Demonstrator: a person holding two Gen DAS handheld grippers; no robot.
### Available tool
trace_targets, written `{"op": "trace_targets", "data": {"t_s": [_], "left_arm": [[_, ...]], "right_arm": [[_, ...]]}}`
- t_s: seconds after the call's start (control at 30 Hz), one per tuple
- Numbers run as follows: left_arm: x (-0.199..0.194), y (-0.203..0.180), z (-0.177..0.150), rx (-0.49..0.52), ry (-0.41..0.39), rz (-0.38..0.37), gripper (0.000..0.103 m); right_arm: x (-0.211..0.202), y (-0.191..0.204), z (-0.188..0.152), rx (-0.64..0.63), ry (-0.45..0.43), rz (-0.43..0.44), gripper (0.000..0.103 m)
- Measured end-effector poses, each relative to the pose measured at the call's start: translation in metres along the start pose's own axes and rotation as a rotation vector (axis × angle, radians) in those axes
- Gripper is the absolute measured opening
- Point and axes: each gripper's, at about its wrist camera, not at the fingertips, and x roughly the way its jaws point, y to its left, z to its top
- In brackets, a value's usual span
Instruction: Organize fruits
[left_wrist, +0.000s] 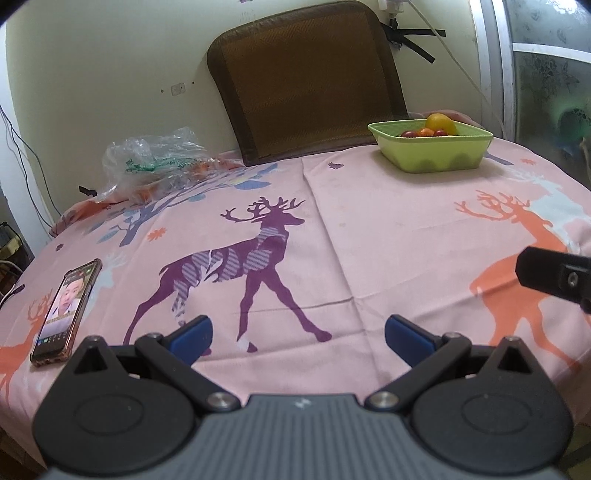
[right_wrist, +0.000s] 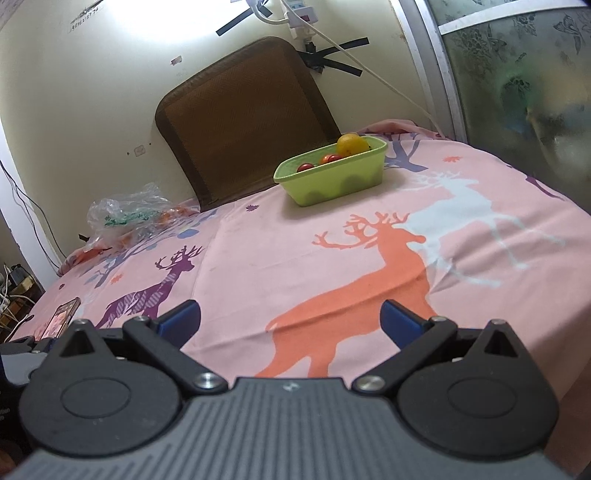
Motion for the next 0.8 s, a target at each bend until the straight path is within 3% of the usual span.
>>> {"op": "trace_targets", "data": {"t_s": [0.5, 0.8], "left_arm": [[-0.008, -0.001, 0.003, 0.023, -0.052, -0.006, 0.103], [-0.007, 0.000, 0.025, 0.021, -0.119, -0.065, 0.103]], "right_arm": [[-0.002, 0.000, 0.003, 0.000, -0.016, -0.002, 0.103], [-0.002, -0.003, 0.022, -0.040, -0.053, -0.029, 0.103]]}}
